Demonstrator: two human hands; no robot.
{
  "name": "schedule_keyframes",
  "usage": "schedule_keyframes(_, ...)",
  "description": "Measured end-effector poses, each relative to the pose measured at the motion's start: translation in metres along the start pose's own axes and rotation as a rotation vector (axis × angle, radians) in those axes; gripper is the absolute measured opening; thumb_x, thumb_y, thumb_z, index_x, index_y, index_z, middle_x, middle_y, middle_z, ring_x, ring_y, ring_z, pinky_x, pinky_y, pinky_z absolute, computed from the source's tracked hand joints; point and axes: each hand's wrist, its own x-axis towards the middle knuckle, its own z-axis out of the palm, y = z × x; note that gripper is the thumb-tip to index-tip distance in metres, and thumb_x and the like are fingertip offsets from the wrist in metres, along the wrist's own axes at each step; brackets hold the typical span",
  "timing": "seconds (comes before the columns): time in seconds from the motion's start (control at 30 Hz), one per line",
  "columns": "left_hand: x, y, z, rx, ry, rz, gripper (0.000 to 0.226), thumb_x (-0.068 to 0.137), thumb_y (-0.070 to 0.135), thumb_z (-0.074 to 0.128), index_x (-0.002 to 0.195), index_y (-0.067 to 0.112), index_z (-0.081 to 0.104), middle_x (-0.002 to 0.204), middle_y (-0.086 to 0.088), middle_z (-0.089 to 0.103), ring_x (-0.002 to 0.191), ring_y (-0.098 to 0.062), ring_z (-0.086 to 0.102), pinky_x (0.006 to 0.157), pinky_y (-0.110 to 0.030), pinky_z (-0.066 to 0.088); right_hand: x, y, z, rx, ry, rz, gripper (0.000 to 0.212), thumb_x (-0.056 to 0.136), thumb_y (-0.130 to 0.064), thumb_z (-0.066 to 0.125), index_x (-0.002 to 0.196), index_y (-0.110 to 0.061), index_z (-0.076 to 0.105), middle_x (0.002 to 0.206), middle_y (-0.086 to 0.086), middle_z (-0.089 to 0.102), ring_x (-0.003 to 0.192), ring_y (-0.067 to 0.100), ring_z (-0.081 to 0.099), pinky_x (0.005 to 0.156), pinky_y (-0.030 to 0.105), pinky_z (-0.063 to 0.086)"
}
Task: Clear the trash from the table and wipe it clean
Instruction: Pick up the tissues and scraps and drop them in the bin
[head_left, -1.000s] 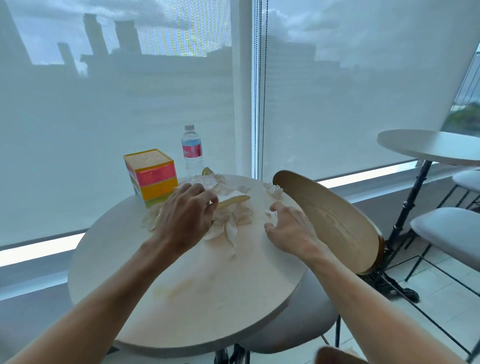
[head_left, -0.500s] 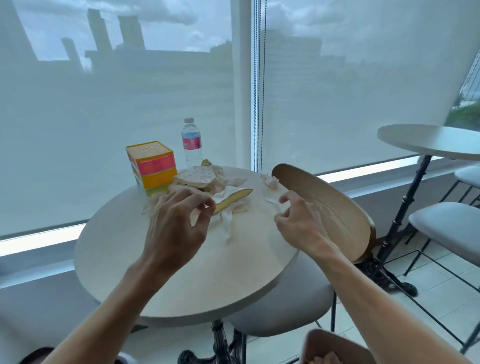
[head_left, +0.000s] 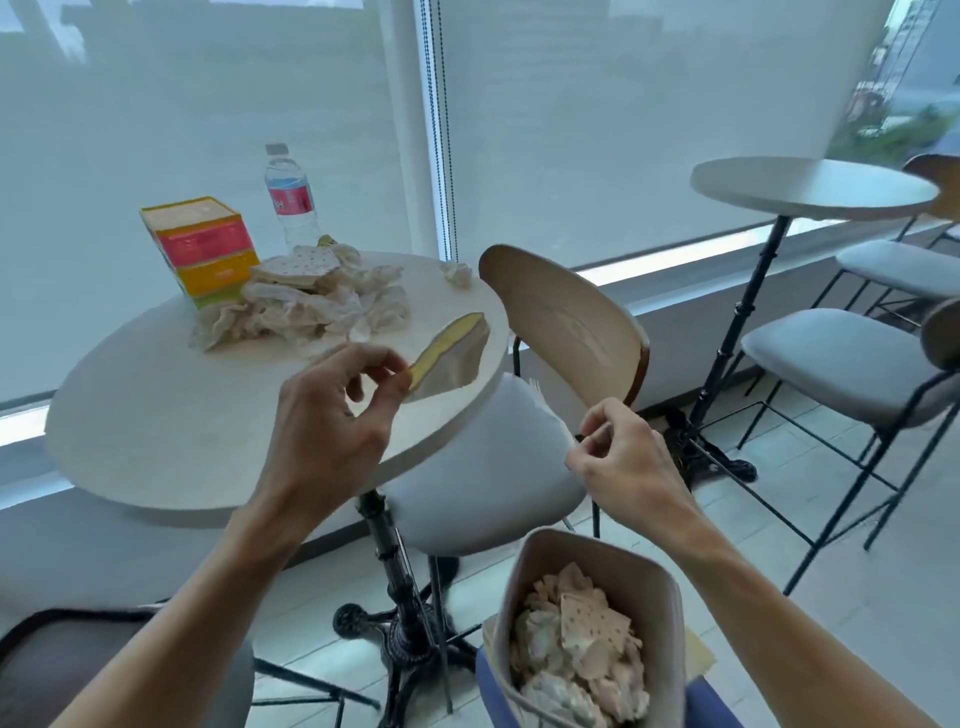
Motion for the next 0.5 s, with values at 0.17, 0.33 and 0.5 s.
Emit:
schedule_keyframes(0.17,-0.02,0.025,0.021,-0.034,-0.029,-0.009,0.009,0.087,0.016,0.07,0.087,0.025,0.069,0.075,0.017,0.06,0.064,-0.006,0.046,0.057,-0.016,0.037,-0.025,0.051,0.001,-0.065,-0.151,0.104,0.015,0.084,-0.02,0.066,0.084,-0.026,0.053,0.075,-0.004,0.062,0.066,0.009,0.058,0.052,0.018,0.04)
schedule_keyframes(0.33,-0.048,0.042,0.045,-0.042,-0.073,-0.061,0.01,0.086,0.017,0.071,0.086,0.027,0.069,0.067,0.018,0.056,0.057,-0.005,0.043,0.056,-0.018,0.036,-0.043,0.096,0.01,-0.166,-0.361,0.203,0.009,0.08,-0.019,0.063,0.086,-0.019,0.056,0.083,0.0,0.063,0.077,0.017,0.061,0.061,0.027,0.048)
schedule_keyframes(0.5,-0.08,0.044,0.069,-0.064,-0.107,-0.137,0.016,0.086,0.017,0.071,0.079,0.031,0.067,0.062,0.025,0.055,0.055,-0.007,0.04,0.053,-0.015,0.032,-0.05,0.118,0.006,-0.064,-0.409,0.212,0.006,0.086,-0.02,0.062,0.09,-0.022,0.059,0.088,-0.001,0.065,0.081,0.014,0.063,0.065,0.025,0.05)
